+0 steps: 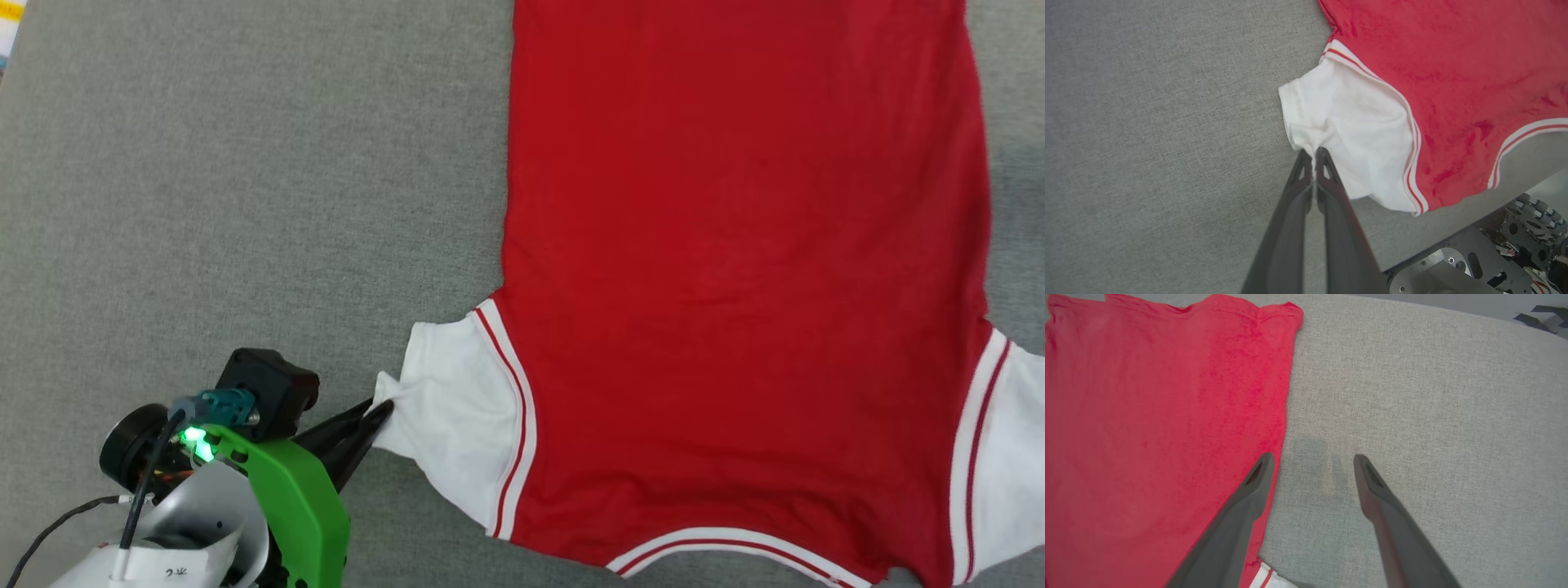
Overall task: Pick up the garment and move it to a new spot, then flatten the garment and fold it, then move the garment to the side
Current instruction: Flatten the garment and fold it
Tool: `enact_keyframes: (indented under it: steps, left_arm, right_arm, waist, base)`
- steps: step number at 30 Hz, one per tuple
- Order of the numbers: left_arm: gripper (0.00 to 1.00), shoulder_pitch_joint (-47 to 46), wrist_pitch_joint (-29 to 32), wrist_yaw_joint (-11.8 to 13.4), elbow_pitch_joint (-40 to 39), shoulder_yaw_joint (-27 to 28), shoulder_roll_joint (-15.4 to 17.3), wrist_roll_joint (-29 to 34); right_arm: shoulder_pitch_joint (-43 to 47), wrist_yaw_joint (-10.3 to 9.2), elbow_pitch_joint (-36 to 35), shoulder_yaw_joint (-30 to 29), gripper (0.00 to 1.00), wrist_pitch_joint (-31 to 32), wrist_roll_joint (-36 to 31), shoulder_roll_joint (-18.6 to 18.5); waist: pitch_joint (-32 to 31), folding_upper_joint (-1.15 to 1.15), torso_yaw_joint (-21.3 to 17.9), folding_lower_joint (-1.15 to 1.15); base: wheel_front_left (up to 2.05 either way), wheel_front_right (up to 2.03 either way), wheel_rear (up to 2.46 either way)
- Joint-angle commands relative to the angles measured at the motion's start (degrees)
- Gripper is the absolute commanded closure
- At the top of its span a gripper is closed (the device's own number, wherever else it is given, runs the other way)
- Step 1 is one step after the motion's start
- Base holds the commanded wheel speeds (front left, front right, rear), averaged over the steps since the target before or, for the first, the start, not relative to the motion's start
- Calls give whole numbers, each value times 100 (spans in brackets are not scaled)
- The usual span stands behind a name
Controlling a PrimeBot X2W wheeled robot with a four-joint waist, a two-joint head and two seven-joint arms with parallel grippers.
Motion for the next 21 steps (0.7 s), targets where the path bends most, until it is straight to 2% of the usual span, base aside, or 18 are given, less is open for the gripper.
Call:
enact_keyframes:
  steps: [1,10,21]
  left_arm:
    - [100,-148,-29,-36,-25,-38,-44,106]
    - [100,-464,-153,-162,-105,-206,-296,358]
    - [100,-648,-348,-318,152,-292,-511,390]
  right_arm:
    - [-288,-45,123,38,0,64,-123,-41]
    - [-1698,-45,1083,312,0,52,-666,-273]
    - [-2495,-45,1927,614,0,-184,-939,-456]
  waist:
    - [708,0,587,0]
    - [1271,0,1078,0]
    - [1594,0,1364,0]
  base:
    - [0,0,0]
    - [0,0,0]
    - [0,0,0]
